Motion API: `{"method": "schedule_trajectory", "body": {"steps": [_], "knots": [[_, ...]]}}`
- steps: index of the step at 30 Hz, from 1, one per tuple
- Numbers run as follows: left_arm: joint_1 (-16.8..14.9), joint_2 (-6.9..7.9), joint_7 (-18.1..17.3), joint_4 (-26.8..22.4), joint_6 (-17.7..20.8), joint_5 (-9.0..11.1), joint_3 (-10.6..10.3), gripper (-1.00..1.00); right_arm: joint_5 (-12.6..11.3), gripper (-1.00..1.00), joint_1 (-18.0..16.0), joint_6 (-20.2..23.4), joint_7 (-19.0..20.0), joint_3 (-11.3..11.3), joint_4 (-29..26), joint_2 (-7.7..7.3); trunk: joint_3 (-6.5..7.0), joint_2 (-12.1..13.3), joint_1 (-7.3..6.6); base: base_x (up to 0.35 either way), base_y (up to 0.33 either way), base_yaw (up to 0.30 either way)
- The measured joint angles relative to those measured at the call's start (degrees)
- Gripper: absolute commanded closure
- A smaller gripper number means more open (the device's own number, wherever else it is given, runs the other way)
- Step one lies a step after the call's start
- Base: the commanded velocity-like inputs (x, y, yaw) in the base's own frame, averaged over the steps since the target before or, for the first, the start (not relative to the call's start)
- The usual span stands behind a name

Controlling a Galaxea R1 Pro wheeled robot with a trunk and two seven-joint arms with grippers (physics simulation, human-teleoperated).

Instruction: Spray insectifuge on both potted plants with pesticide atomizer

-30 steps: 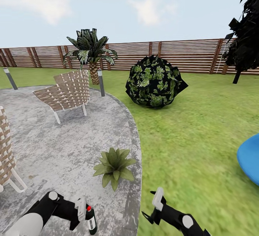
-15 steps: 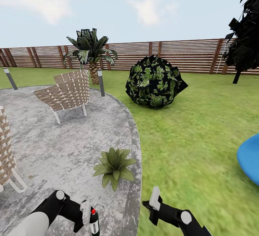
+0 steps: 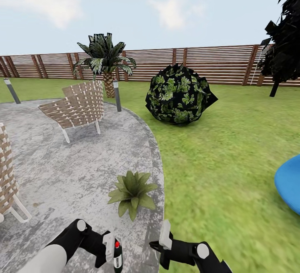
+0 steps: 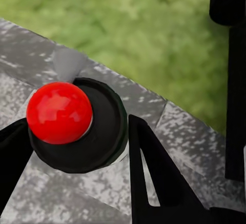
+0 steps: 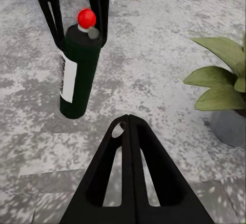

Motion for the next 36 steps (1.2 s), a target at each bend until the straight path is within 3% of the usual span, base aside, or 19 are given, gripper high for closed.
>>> {"method": "schedule_trajectory", "body": {"steps": [6,15,36], "knots": [[0.1,-1.59,0.0,0.0,-0.1,0.0,-0.1,1.0,-0.1,1.0,-0.2,0.0,0.3,0.7,0.0,0.05,0.0,0.0,0.0,0.0,0.0,0.0],[0.2,-5.3,0.0,0.1,-0.2,0.1,-0.1,1.0,-0.1,1.0,-0.2,0.0,0.3,1.0,-0.2,0.21,0.0,0.0,0.0,0.0,0.0,0.0],[0.3,-8.7,1.4,0.3,-0.2,0.3,-0.1,1.0,-0.1,1.0,-0.2,0.0,0.3,1.0,-0.9,0.49,0.0,0.0,0.0,0.0,0.0,0.0]]}}
